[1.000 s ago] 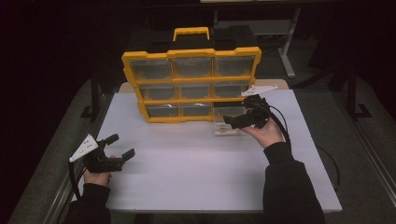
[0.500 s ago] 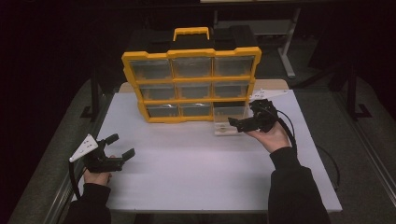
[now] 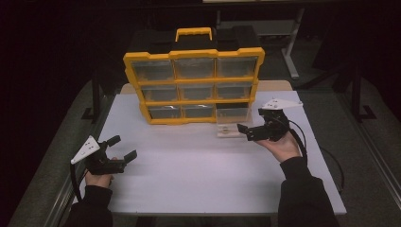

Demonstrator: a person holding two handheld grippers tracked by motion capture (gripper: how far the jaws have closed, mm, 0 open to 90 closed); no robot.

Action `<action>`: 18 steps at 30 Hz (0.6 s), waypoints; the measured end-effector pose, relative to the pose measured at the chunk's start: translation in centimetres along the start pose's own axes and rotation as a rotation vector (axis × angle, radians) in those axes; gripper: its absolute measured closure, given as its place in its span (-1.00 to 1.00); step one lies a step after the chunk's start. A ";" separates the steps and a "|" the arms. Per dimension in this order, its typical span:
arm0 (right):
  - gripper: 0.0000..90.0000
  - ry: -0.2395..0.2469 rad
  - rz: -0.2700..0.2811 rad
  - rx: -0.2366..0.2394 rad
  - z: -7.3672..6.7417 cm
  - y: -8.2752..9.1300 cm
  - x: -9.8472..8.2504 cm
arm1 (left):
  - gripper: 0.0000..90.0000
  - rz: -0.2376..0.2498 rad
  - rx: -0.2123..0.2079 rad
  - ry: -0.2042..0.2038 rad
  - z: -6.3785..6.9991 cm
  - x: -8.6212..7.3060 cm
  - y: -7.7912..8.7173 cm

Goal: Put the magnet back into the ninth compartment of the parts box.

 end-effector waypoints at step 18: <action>-1.00 0.000 0.045 -0.005 0.2 1.3 -2.8 | -1.00 -0.001 0.002 0.002 0.0 0.0 0.0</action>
Point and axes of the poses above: each handheld gripper's, and its own axes: y roughly backward along the jaws, x roughly out of its top, z roughly to its right, the point moved 6 cm from there along -y, roughly forward along the jaws, and after that the axes turned 14 degrees about -x, right-handed, at the moved point
